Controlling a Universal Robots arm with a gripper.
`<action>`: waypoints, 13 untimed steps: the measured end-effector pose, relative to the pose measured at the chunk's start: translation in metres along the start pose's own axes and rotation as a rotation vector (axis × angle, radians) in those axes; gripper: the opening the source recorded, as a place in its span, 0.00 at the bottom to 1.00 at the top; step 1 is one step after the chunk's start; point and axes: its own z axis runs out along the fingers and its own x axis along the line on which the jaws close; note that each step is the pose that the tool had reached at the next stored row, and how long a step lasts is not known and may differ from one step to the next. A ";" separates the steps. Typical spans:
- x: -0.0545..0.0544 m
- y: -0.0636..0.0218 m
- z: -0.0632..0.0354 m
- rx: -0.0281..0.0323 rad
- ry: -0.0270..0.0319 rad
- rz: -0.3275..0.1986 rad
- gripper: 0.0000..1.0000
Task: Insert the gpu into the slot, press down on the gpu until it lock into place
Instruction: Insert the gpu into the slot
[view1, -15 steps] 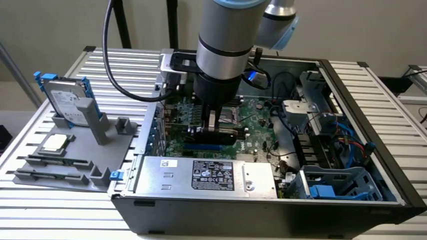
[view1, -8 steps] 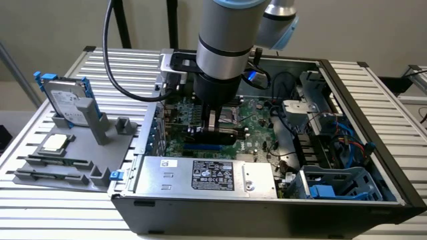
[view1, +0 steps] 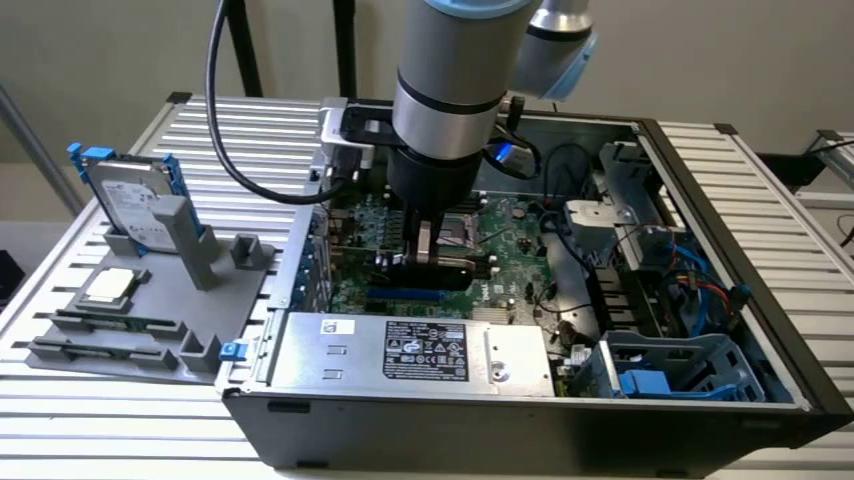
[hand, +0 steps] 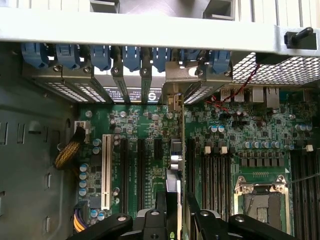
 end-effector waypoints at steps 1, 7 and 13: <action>0.000 0.0000 0.0002 0.0001 -0.0002 0.001 0.26; 0.000 0.0000 0.0008 0.0017 -0.0005 0.016 0.26; 0.000 0.0007 0.0014 0.0018 0.0018 0.016 0.26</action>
